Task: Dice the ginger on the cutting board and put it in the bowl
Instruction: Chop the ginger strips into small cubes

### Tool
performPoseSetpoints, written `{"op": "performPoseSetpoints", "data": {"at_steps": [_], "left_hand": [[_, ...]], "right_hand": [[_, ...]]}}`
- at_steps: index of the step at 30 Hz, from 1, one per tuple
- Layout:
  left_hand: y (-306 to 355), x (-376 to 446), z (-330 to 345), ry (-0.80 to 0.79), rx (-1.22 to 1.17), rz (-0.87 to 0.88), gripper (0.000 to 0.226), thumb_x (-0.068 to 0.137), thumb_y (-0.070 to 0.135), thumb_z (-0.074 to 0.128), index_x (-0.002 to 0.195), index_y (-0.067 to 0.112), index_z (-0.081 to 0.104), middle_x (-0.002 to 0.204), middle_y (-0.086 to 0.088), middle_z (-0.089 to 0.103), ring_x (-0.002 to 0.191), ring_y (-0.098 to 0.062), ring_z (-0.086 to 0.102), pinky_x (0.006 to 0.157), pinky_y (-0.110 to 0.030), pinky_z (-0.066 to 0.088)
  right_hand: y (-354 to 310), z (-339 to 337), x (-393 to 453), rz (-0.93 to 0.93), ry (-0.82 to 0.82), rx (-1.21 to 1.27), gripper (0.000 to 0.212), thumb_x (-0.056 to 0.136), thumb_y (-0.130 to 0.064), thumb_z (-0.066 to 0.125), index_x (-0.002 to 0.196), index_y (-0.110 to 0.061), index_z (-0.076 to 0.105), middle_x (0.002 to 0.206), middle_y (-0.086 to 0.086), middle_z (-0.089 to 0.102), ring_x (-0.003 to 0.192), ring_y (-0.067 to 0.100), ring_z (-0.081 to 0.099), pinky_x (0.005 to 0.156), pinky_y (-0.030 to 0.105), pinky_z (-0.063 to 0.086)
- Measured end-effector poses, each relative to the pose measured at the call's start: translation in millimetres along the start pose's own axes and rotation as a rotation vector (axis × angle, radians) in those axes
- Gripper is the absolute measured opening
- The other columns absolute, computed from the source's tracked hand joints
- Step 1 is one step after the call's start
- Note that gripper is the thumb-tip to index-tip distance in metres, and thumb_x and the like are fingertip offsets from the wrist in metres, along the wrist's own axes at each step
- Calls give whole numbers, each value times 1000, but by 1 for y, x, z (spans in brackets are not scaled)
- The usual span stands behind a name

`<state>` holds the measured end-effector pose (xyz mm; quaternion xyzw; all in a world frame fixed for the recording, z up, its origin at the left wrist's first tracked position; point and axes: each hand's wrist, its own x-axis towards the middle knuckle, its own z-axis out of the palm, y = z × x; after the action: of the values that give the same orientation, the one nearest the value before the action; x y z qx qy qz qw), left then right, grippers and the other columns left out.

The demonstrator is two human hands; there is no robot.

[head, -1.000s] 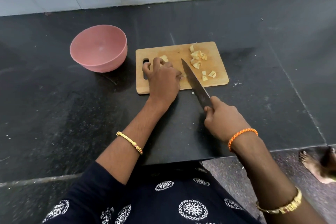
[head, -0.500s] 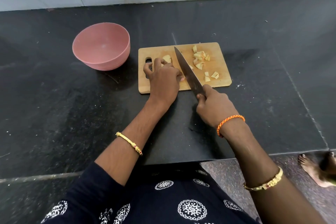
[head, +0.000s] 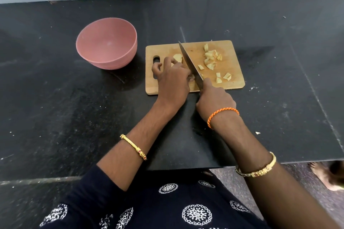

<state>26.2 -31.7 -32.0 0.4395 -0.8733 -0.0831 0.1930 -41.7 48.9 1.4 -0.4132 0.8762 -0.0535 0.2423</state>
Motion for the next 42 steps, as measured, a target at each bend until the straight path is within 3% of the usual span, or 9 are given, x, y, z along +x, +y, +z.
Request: {"op": "performPoseSetpoints", "data": {"at_steps": [4,7,12,17,22,26,34,42], "left_hand": [[-2,-1,1,36,15,-32,18,88,32,58,93,26,74,98,6,68,118,-19,39,91,-38,13],[-2,-2,3,50,-6,-25,17,88,33,59,92,27,75,96,7,67,116,-18,40,90,-37,13],[-6,-8,9,33,-71,-15,16,88,20,59,96,20,74,101,2,64,122,-21,38,91,-37,14],[-6,-9,8,51,-90,-45,16,88,22,59,95,20,74,101,1,66,123,-21,39,92,-39,18],[-8,-9,8,59,-93,-47,16,87,24,61,95,19,73,103,2,67,122,-20,40,91,-38,17],[-8,-8,7,63,-88,-37,15,87,23,61,94,19,74,103,1,68,120,-21,41,89,-38,17],[-5,-8,3,70,-64,-42,15,87,22,61,93,18,74,101,0,68,118,-21,41,90,-39,18],[-7,-5,4,64,-111,-10,12,86,18,62,89,16,74,95,1,69,116,-20,43,88,-36,16]], "right_hand": [[5,0,-10,17,-38,3,25,95,-15,40,120,-15,36,104,17,56,95,35,57,67,37,39],[20,-4,-24,26,-70,36,22,96,-19,39,117,-15,38,86,11,49,82,32,50,67,37,40],[26,-1,-34,23,74,194,20,98,-27,35,111,-15,44,88,16,52,74,33,41,68,34,35],[20,9,-26,1,104,179,20,98,-27,35,110,-14,43,82,12,47,74,34,44,66,34,36],[15,12,-23,3,110,147,20,98,-25,34,113,-13,40,82,12,44,87,40,54,67,35,36],[12,11,-20,-4,83,172,17,97,-22,35,111,-14,40,84,12,45,78,35,46,68,35,36],[9,11,-20,3,82,174,18,97,-22,36,112,-14,41,84,11,48,79,34,52,66,35,39],[-5,1,-8,13,3,111,31,92,-20,48,121,-14,40,114,18,57,104,38,57,73,37,40]]}}
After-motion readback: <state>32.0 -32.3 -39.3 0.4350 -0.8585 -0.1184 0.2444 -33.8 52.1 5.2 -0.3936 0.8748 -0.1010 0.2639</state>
